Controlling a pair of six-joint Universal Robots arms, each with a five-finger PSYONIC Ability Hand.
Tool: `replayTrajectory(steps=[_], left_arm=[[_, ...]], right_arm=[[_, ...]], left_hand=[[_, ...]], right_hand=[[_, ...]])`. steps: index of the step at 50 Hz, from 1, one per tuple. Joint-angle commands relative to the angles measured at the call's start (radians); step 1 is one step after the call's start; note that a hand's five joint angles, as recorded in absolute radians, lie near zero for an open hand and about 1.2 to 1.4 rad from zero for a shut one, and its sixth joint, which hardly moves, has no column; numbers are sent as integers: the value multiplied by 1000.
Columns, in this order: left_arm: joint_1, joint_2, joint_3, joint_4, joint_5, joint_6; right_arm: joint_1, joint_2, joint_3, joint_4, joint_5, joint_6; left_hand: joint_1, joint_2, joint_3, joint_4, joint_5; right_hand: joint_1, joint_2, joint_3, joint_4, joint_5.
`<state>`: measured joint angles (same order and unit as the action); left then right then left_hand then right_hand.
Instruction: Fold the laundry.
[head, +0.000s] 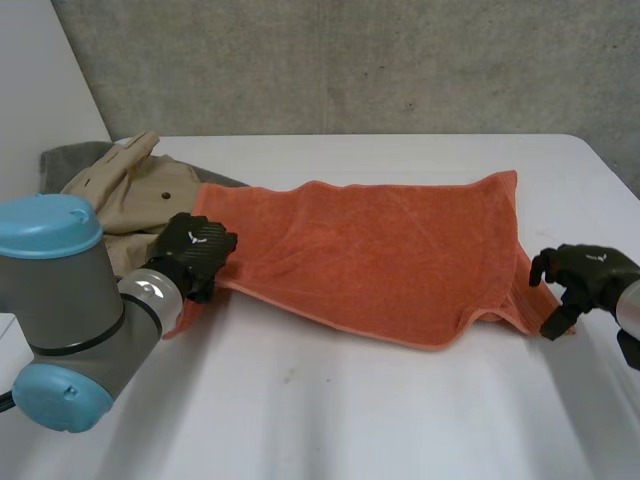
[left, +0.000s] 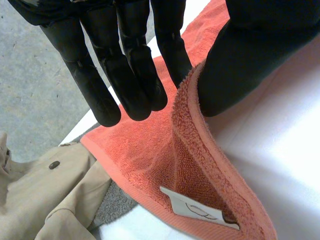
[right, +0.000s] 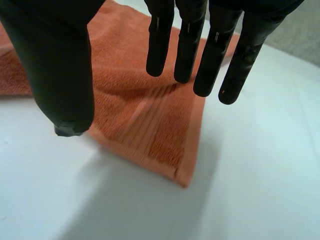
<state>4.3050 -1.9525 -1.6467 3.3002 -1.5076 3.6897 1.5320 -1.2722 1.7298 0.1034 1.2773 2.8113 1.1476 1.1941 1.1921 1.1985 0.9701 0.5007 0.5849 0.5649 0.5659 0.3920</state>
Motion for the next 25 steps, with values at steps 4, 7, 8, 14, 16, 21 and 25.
replayTrajectory(steps=[4, 7, 8, 14, 16, 21, 25], left_arm=[[2, -6, 1, -4, 0, -5], [1, -6, 1, -4, 0, -5], [1, -6, 1, -5, 0, -5], [1, -2, -2, -7, -2, -7], [1, 1, -2, -13, -2, -8], [9, 3, -2, -31, -2, -10], [13, 3, -2, -37, -2, -11]], right_arm=[[-13, 13, 117, -160, -32, 160], [0, 34, 122, -182, -33, 188], [8, 43, 117, -185, -33, 192], [80, 97, 79, -220, -18, 205], [85, 105, 71, -223, -13, 205], [118, 158, 30, -225, -3, 205], [131, 186, 5, -231, 31, 205]], left_hand=[[249, 202, 204, 198, 252], [249, 202, 204, 198, 252], [249, 202, 204, 198, 252], [249, 202, 204, 198, 252], [249, 202, 204, 198, 252], [249, 202, 204, 198, 252], [249, 202, 204, 198, 252]], right_hand=[[107, 23, 43, 42, 41], [107, 23, 43, 42, 41], [107, 23, 43, 42, 41], [121, 37, 57, 56, 56], [127, 43, 63, 62, 62], [160, 75, 95, 94, 94], [271, 186, 206, 205, 205]])
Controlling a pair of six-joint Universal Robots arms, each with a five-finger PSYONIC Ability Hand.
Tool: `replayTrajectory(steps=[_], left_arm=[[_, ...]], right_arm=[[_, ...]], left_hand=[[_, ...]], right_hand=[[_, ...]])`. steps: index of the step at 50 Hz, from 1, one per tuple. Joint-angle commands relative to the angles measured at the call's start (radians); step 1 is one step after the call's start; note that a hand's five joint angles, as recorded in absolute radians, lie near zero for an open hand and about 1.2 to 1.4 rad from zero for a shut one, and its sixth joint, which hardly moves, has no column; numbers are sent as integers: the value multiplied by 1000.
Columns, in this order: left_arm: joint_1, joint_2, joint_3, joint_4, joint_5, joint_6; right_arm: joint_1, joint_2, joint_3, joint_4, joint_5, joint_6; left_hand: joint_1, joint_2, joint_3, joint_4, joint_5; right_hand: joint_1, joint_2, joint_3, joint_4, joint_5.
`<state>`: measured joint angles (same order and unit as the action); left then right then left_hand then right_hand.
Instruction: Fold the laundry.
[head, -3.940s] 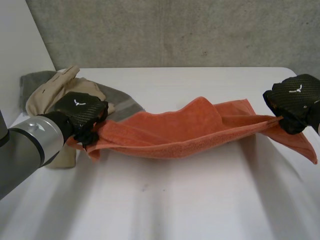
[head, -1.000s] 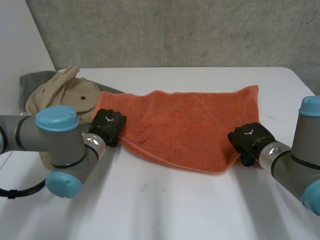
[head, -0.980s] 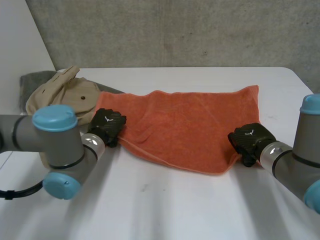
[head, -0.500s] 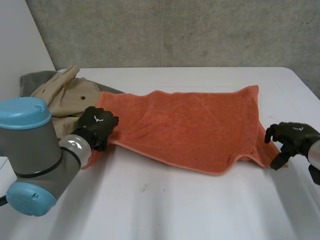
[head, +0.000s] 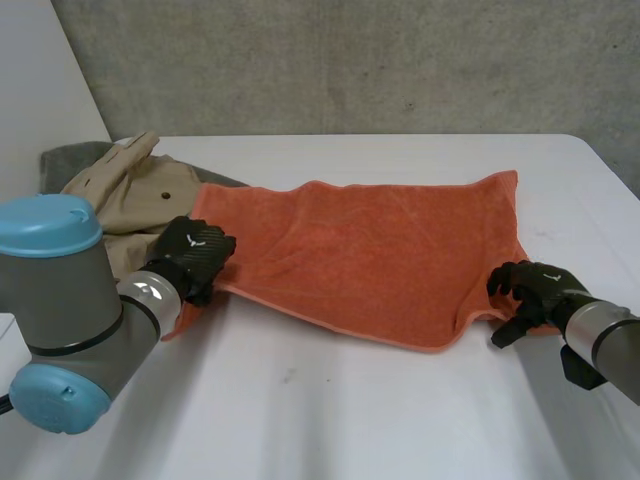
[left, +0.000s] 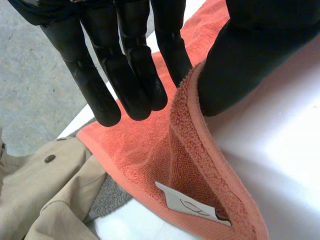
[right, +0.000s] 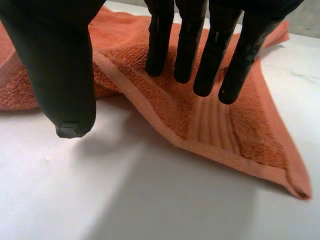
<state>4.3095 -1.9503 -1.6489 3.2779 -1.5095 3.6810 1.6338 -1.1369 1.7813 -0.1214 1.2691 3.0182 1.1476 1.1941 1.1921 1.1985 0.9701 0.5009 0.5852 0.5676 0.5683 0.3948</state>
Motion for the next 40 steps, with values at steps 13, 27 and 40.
replayTrajectory(steps=[13, 27, 40], left_arm=[[7, 68, -28, -179, -5, 14], [-23, 269, -186, -606, -12, 277], [-51, 36, 23, -287, -135, 324]], right_arm=[[23, -68, -71, 14, 121, -186], [-87, -351, 18, 661, 125, -1031], [46, -190, -109, 438, 222, -977]], left_hand=[[249, 202, 204, 198, 252], [249, 202, 204, 198, 252], [249, 202, 204, 198, 252]], right_hand=[[895, 811, 829, 828, 827], [895, 811, 829, 828, 827], [895, 811, 829, 828, 827]])
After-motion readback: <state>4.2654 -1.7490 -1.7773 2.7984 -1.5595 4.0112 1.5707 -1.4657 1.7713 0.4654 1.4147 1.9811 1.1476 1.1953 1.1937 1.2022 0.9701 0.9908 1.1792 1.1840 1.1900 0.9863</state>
